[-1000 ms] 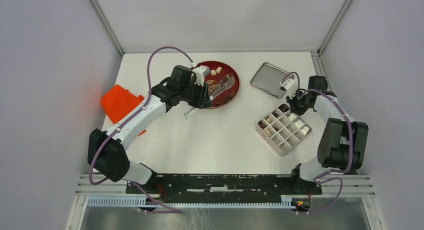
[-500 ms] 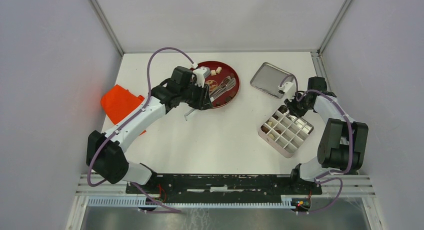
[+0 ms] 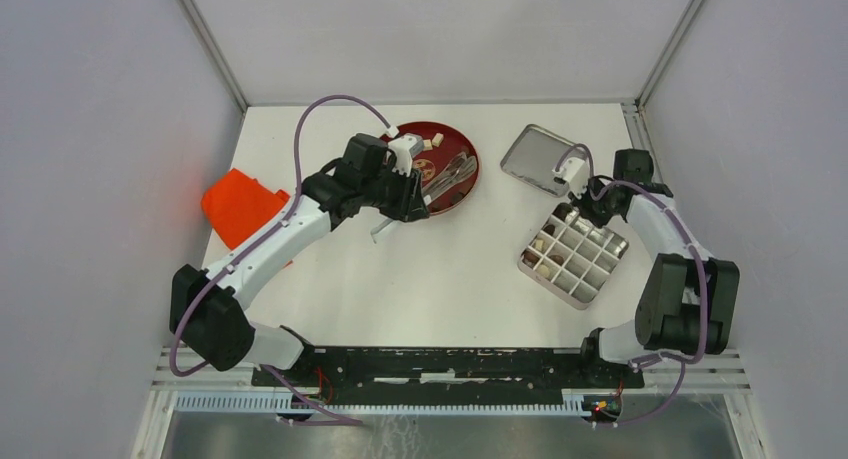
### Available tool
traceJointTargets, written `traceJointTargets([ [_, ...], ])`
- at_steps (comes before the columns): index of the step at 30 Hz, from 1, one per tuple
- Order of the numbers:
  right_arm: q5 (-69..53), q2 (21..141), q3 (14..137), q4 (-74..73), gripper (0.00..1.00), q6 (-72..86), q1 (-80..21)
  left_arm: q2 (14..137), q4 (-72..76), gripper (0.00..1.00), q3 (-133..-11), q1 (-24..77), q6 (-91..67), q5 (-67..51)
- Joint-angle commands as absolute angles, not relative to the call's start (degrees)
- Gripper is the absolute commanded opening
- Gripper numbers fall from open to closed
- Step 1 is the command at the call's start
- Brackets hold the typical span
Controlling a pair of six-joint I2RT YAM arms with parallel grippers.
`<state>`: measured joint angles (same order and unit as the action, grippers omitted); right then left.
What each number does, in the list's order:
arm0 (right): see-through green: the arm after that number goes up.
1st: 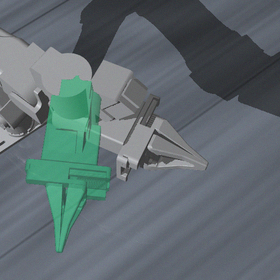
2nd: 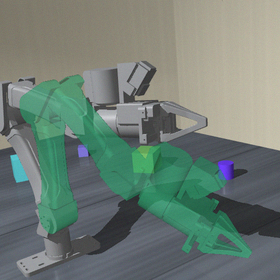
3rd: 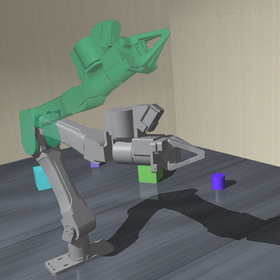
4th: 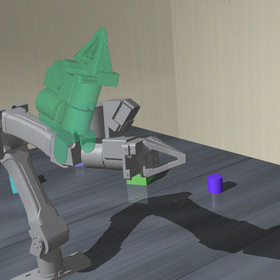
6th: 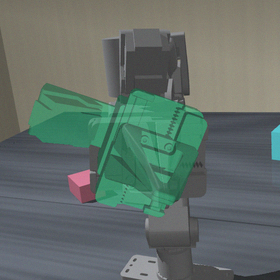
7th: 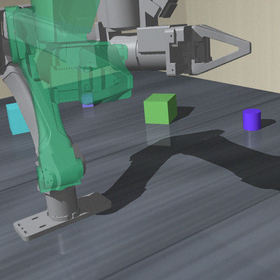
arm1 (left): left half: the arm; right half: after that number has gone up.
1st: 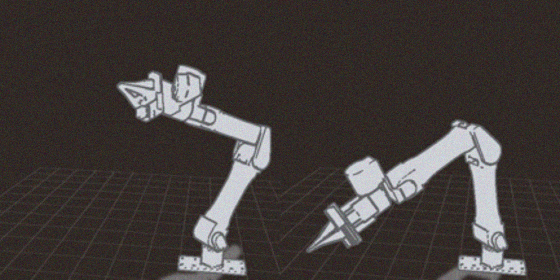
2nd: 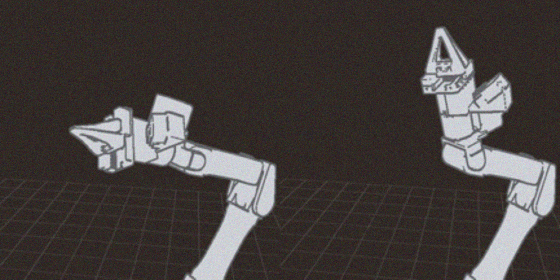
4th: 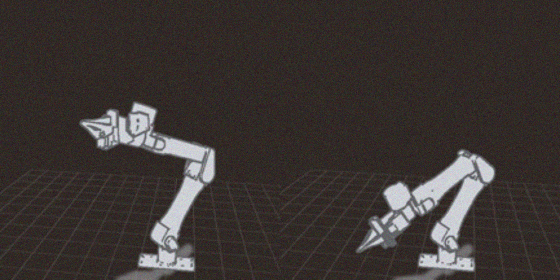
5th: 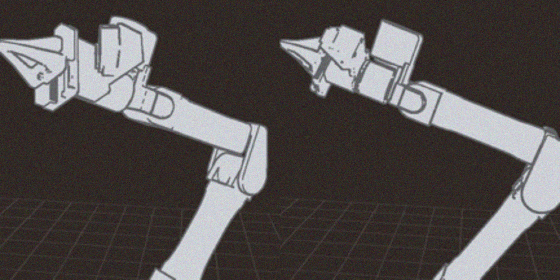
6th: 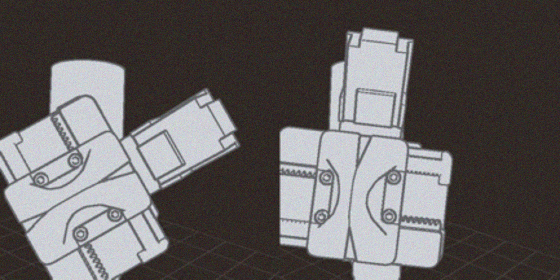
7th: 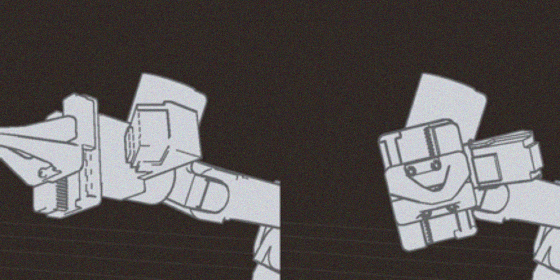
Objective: Pack the chocolate
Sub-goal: Adjust the packing box at the center of the board, then place the fake chocolate in the packing box.
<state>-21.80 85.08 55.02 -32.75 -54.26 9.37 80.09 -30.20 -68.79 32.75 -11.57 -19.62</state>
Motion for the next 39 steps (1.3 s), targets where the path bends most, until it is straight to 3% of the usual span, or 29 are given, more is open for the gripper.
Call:
traceJointTargets([
  [1, -19.5, 76.2, 57.02, -26.23, 0.0, -53.26, 5.69, 77.78, -28.56, 0.02, -70.81, 33.43, -13.19, -20.23],
  [7, -15.68, 70.78, 57.07, -22.54, 0.0, -51.22, 1.27, 77.52, -28.56, 0.02, -71.56, 35.2, -13.77, -19.72],
  [19, -17.45, 73.96, 53.99, -21.13, 0.0, -36.23, 0.34, 77.74, -24.74, 0.02, -71.55, 45.74, -17.76, -14.94],
  [30, -21.65, 77.62, 47.99, -17.05, 0.0, -27.25, -1.29, 86.51, -16.56, 0.02, -70.49, 54.62, -19.3, -13.93],
  [36, -23.28, 80.09, 47.81, -16.7, 0.05, -24.43, -1.27, 90.89, -18.76, 0.02, -72.52, 56.35, -18.48, -12.08],
  [39, -24.1, 82.17, 48.33, -17.49, 0.16, -23.76, -1.32, 91.83, -19.16, 0.02, -72.34, 56.57, -18.47, -12.06],
])
